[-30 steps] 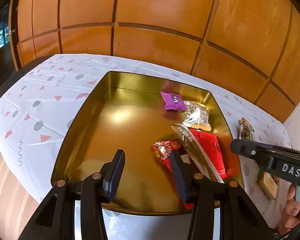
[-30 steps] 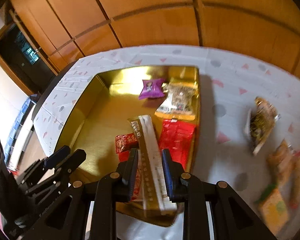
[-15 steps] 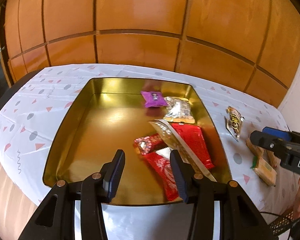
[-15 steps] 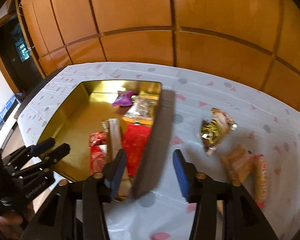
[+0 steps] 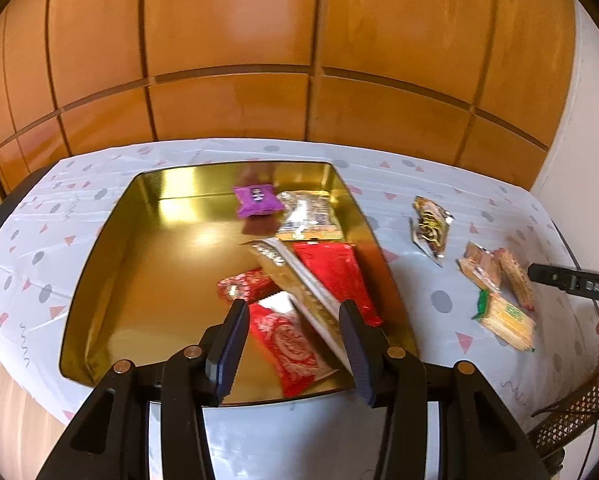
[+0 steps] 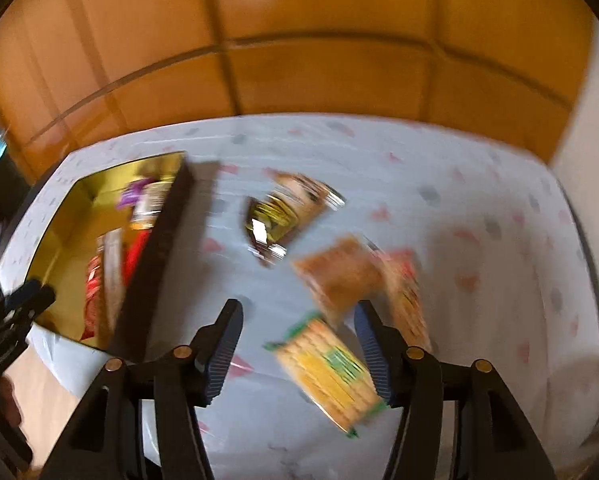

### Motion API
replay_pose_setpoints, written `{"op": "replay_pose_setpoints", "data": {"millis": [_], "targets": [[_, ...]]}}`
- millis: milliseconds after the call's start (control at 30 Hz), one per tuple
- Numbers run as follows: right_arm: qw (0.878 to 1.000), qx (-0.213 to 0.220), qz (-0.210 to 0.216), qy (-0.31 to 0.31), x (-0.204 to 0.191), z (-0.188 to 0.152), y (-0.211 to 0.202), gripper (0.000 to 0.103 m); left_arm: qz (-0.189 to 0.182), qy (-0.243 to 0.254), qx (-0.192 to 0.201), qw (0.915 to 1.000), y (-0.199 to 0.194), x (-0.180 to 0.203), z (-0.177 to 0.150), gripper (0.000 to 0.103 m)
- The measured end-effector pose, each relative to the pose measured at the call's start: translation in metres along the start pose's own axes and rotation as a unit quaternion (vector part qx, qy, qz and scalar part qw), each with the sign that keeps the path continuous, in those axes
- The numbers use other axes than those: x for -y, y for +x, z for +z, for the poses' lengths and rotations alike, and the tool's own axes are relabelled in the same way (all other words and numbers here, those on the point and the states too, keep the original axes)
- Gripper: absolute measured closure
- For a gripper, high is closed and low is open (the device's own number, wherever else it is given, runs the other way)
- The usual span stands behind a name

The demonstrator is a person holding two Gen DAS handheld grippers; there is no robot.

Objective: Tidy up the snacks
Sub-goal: 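Carry the brown coffee sachet into the gold tin and open the right gripper, then grasp the yellow cracker pack with the left gripper while the right gripper grasps a rice bar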

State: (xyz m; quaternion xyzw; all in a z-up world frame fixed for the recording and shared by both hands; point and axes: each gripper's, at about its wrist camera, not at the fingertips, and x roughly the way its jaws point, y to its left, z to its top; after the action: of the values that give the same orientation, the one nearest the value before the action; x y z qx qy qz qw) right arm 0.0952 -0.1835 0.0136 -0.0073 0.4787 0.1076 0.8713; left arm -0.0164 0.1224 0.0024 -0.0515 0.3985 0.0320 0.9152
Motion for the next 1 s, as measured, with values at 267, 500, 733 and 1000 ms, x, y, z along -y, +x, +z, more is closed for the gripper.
{"op": "replay_pose_setpoints", "data": {"millis": [267,500,733,1000], "targets": [[0.978,-0.054,-0.004,0.201,0.083,-0.036,0.031,0.042,-0.063,0.048,-0.009,0.9968,-0.002,0.037,0.002,0.056],[0.961,-0.081,0.100,0.246,0.073,-0.055,0.052,0.036,-0.113,0.092,-0.017,0.9892,-0.005,0.073,0.002,0.056],[0.963,-0.073,0.169,0.195,0.054,-0.041,0.034,0.036,-0.137,0.130,-0.039,0.9812,0.005,0.105,0.002,0.056],[0.993,0.004,-0.039,0.108,0.105,0.007,-0.014,0.027,-0.152,0.137,-0.091,0.9745,0.037,0.136,0.007,0.050]]}}
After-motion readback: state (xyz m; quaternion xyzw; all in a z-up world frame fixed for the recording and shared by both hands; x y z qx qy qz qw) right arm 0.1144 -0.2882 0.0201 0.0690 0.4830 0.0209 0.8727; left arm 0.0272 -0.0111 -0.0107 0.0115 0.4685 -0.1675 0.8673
